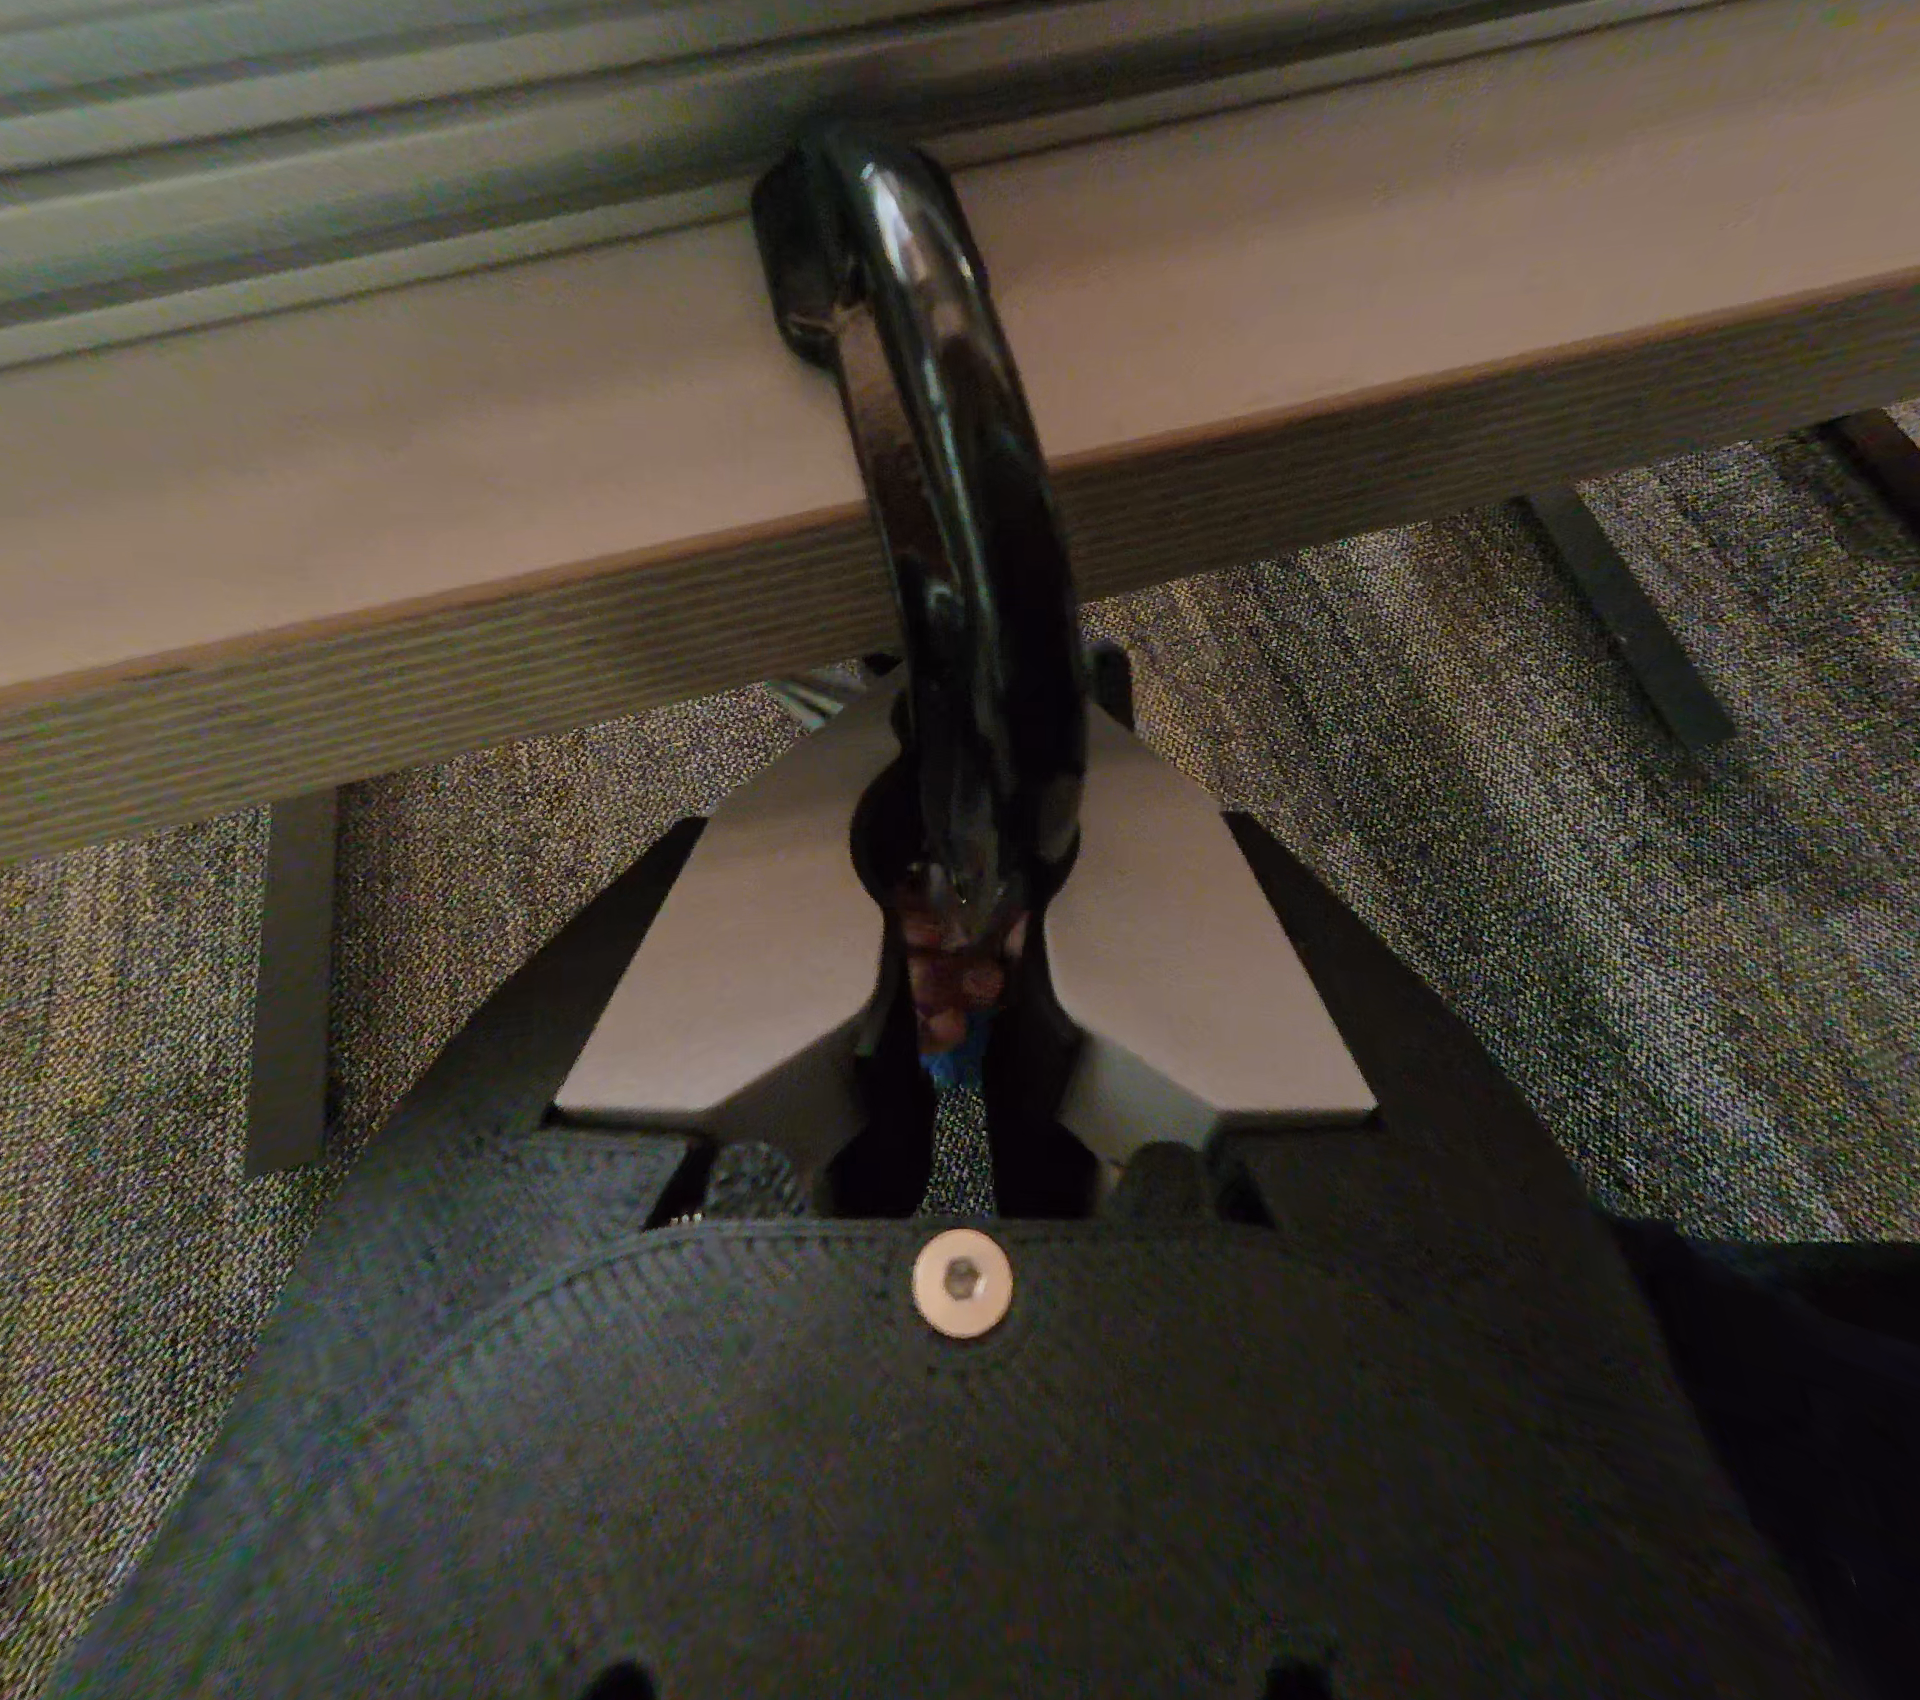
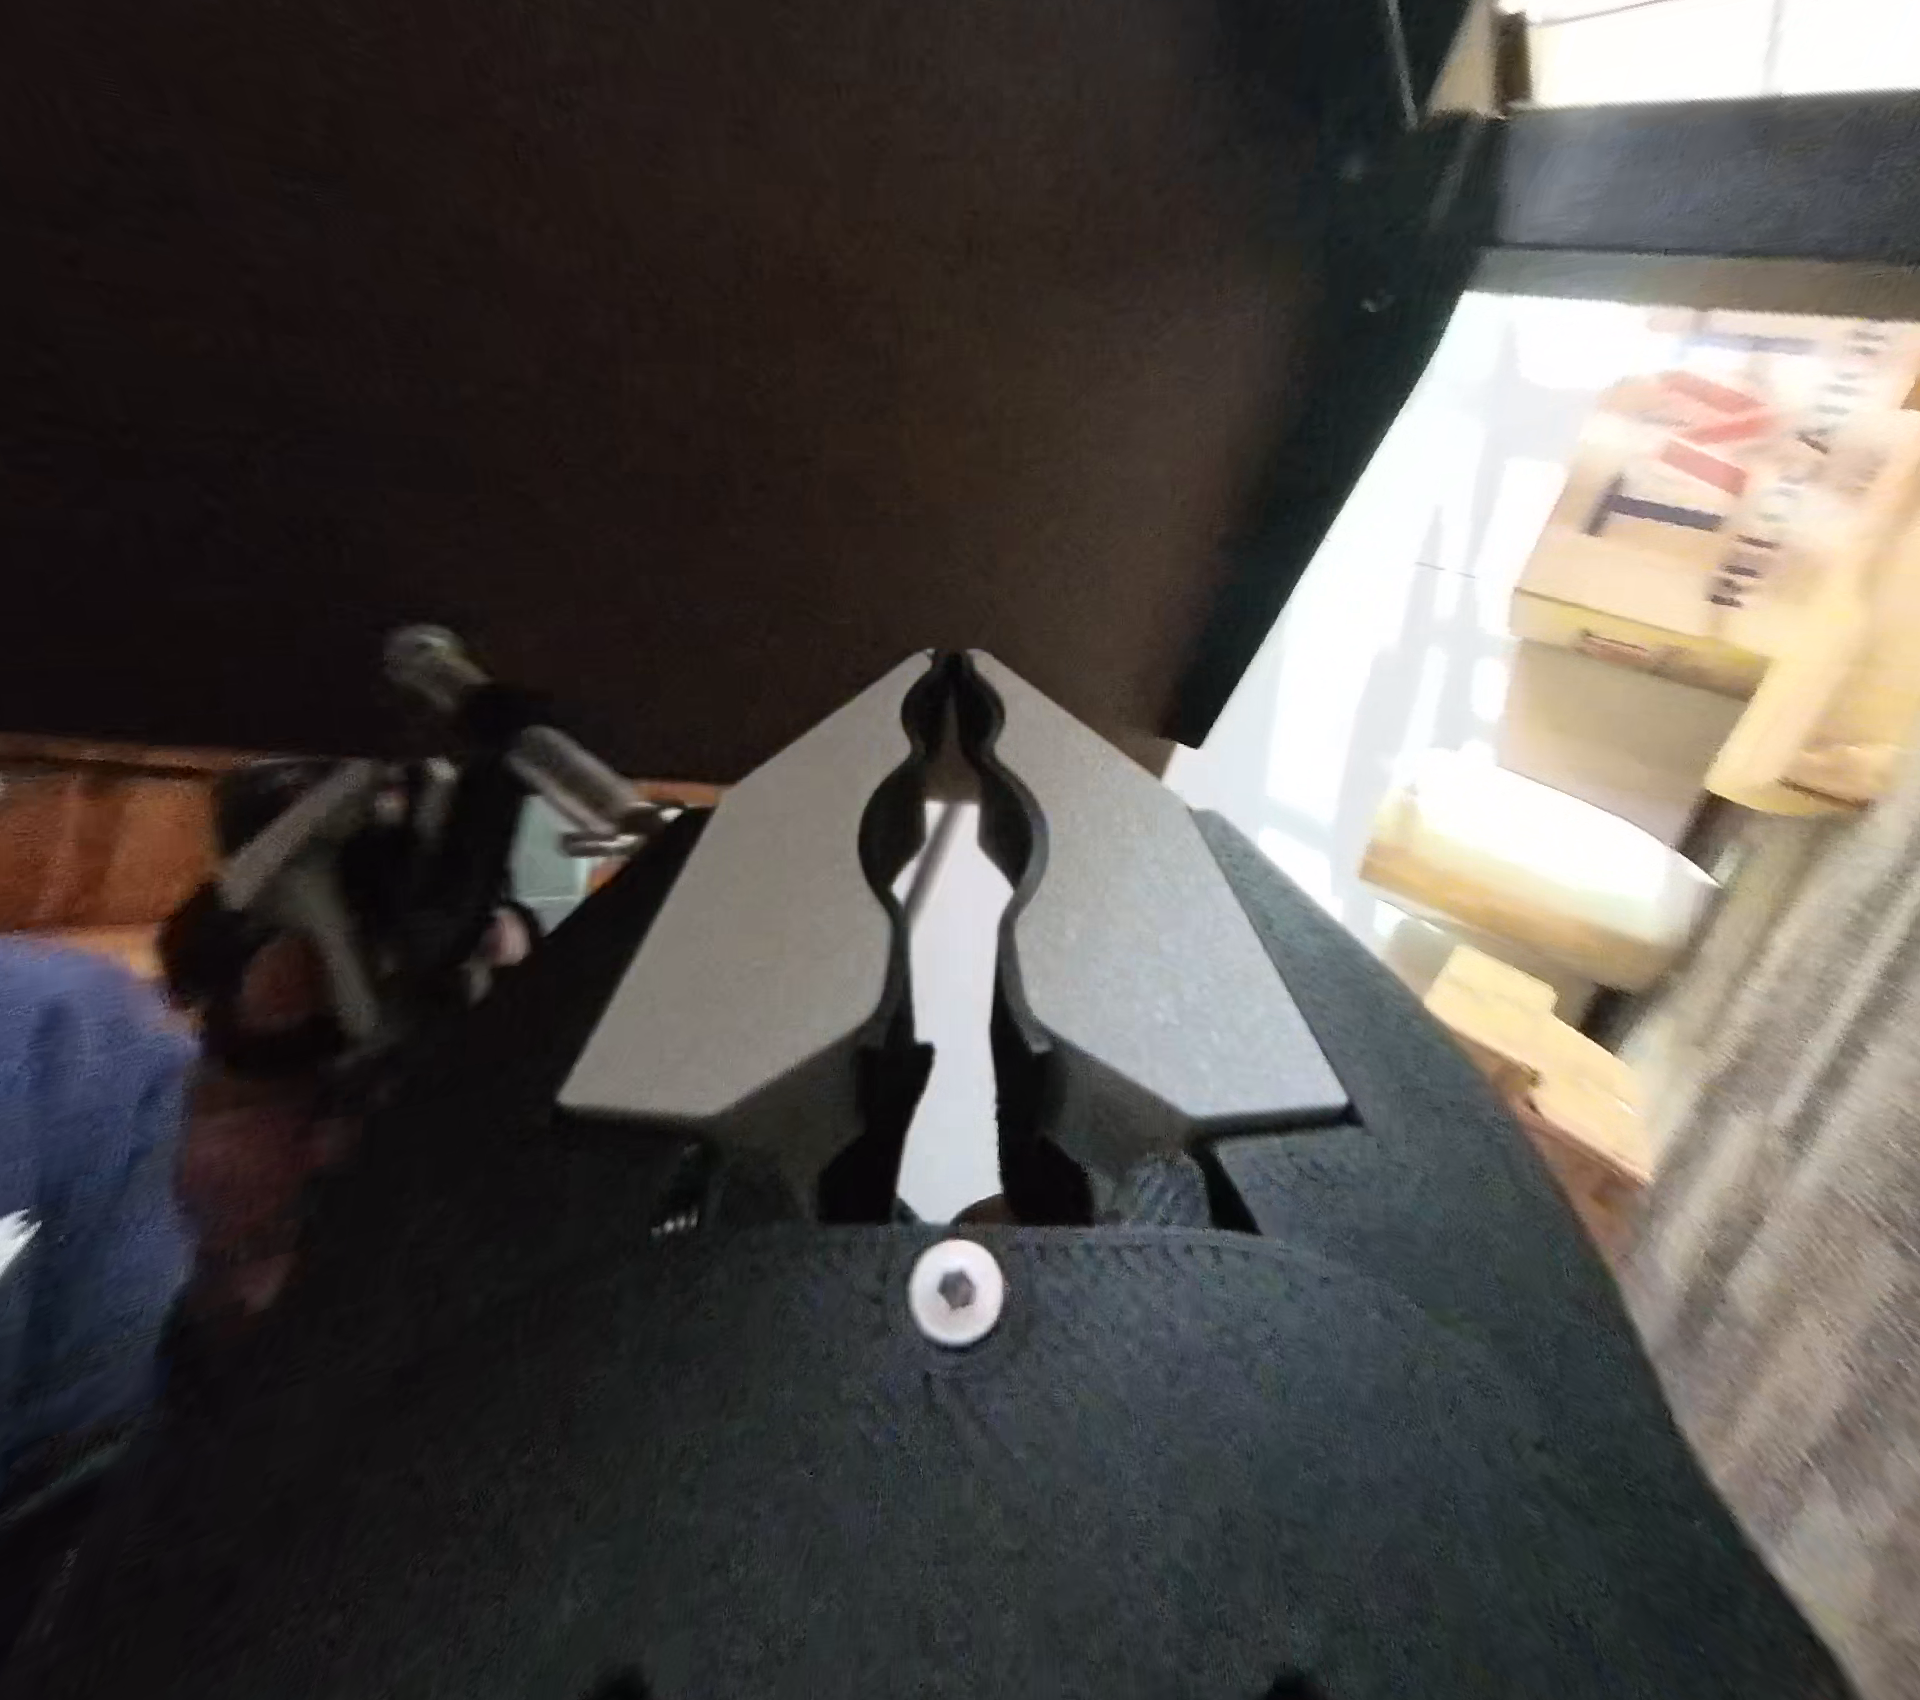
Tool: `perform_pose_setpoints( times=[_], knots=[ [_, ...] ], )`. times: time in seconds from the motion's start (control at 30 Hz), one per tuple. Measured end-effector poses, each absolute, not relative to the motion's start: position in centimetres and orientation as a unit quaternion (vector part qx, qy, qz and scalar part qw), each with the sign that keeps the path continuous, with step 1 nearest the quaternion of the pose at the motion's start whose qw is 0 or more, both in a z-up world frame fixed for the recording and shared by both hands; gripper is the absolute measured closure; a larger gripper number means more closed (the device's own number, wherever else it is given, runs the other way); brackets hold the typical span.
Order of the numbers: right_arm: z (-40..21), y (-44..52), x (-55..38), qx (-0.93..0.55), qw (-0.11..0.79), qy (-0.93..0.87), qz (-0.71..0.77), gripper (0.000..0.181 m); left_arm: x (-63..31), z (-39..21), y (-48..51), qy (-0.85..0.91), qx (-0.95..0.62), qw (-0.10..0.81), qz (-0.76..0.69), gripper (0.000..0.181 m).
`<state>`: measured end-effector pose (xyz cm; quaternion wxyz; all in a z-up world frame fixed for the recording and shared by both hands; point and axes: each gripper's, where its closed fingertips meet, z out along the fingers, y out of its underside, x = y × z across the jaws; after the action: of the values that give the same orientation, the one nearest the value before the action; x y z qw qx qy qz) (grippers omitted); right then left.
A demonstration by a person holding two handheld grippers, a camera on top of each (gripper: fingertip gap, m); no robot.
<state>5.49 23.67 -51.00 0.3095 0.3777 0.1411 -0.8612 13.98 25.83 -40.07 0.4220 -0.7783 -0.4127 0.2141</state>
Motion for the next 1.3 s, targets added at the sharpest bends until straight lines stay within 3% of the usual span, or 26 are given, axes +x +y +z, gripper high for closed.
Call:
perform_pose_setpoints(
  times=[0.2, 0.37, 0.57, 0.8, 1.0, 1.2, 1.3],
  knots=[
    [-47.8, 21.7, 8.3, 0.29, 0.288, 0.161, -0.898, 0.181, 13.9, -40.1, 25.6, -0.41, -0.781, 0.415, 0.224, 0.163],
    [-47.9, 20.4, 11.9, 0.225, 0.341, 0.2, -0.891, 0.181, 13.9, -40.1, 25.6, -0.411, -0.78, 0.415, 0.225, 0.164],
    [-46.1, 25.3, 13.6, 0.148, 0.352, 0.117, -0.917, 0.181, 13.8, -40.1, 25.5, -0.41, -0.781, 0.411, 0.23, 0.164],
    [-47.7, 28.3, 8.7, 0.249, 0.311, 0.054, -0.915, 0.181, 13.9, -40.1, 25.6, -0.411, -0.781, 0.412, 0.227, 0.164],
    [-49.2, 21.6, 7.3, 0.332, 0.306, 0.226, -0.863, 0.18, 13.9, -40.1, 25.7, -0.413, -0.779, 0.416, 0.222, 0.164],
    [-47.7, 18.9, 10.1, 0.267, 0.313, 0.273, -0.869, 0.18, 13.9, -40.1, 25.7, -0.412, -0.78, 0.415, 0.223, 0.164],
    [-49.6, 19.0, 9.2, 0.309, 0.29, 0.282, -0.861, 0.18, 13.9, -40.1, 25.6, -0.412, -0.78, 0.414, 0.224, 0.164]
  ],
)
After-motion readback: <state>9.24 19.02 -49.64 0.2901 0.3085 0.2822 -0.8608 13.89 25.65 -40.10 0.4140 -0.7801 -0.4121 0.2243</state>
